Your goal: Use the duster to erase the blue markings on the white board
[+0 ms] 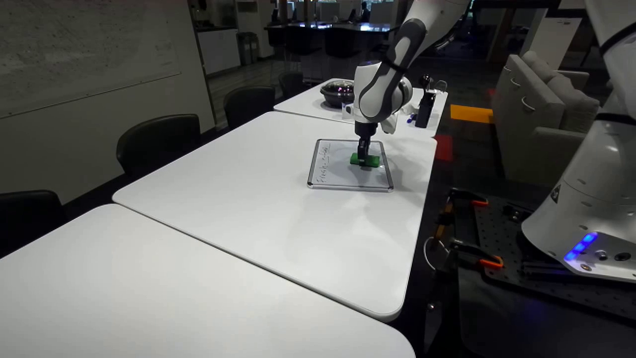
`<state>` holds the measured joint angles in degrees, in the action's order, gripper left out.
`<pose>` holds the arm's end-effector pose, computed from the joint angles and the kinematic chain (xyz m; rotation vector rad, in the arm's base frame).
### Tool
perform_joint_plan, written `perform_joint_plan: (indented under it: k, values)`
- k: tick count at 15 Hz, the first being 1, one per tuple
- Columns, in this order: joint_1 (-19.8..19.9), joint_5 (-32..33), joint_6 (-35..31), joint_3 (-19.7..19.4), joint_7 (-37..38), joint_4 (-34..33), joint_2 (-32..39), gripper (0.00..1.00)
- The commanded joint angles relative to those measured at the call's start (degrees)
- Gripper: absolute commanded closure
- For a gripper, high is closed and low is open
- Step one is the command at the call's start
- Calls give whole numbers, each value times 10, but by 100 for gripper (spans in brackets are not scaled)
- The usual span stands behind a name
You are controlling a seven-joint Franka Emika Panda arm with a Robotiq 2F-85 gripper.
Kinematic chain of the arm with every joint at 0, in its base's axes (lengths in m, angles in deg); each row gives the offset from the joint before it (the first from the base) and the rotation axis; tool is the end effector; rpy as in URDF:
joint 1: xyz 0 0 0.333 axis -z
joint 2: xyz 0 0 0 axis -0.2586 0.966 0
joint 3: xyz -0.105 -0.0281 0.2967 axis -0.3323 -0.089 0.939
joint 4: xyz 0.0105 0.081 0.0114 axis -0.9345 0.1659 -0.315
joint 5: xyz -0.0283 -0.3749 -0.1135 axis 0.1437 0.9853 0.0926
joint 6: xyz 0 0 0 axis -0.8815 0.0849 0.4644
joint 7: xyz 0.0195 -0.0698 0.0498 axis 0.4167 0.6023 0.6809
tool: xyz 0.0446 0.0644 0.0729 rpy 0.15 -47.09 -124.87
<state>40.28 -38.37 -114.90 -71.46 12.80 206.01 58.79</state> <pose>0.4992 -0.2883 0.1018 3.0314 0.1252 -0.0391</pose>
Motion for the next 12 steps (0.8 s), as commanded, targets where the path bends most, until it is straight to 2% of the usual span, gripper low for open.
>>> perform_joint_plan:
  k: [1, 6, 8, 10, 12]
  values:
    - [23, -16, 31, -9, 7, -91, 69, 67]
    - [36, -30, 108, -21, 19, -203, 117, 67]
    - [33, -31, 128, -29, 26, -225, 120, 67]
    - [31, -28, 131, -23, 17, -204, 93, 67]
    - [29, -20, 111, -9, -12, -127, 31, 67]
